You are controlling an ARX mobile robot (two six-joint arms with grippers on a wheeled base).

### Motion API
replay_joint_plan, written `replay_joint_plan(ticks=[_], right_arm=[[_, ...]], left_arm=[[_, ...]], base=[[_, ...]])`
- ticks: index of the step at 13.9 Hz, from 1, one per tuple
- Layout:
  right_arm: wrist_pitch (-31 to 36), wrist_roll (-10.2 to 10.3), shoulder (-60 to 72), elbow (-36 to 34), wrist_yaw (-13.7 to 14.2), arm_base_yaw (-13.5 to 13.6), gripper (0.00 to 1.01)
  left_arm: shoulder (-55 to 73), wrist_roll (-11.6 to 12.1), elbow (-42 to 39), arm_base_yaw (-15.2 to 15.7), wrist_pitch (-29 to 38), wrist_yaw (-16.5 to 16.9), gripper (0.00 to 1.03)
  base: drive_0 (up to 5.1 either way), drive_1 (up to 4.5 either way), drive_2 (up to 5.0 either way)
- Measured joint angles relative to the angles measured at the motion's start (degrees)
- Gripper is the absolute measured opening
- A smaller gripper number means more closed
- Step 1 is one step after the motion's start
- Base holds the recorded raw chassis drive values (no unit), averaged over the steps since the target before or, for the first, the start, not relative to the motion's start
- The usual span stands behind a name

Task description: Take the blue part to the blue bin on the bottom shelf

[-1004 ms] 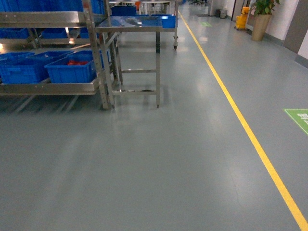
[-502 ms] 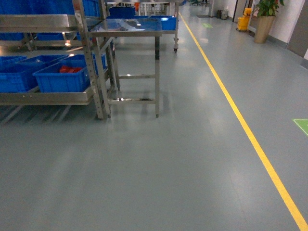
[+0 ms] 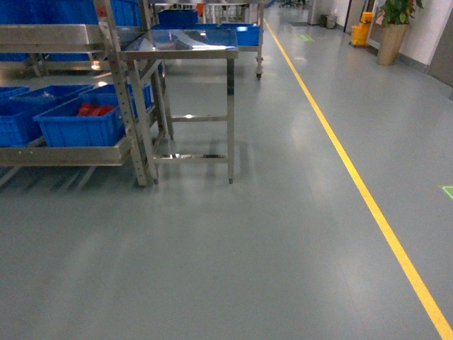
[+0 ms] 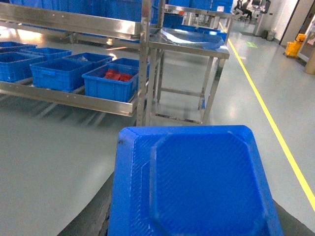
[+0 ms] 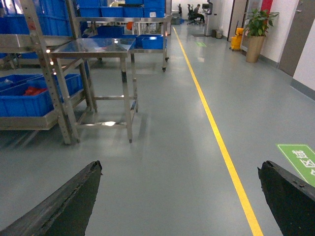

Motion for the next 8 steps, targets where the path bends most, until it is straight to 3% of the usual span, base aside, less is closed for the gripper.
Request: replay_joint_plan(ticks=[8], right_arm=[[-0.04, -0.02, 0.0, 0.0, 0.0, 0.0, 0.98]], left_arm=[[0.0, 0.0, 0.0, 0.0, 0.0, 0.02, 0.43]], base=[[0.0, 4.19, -4.2]])
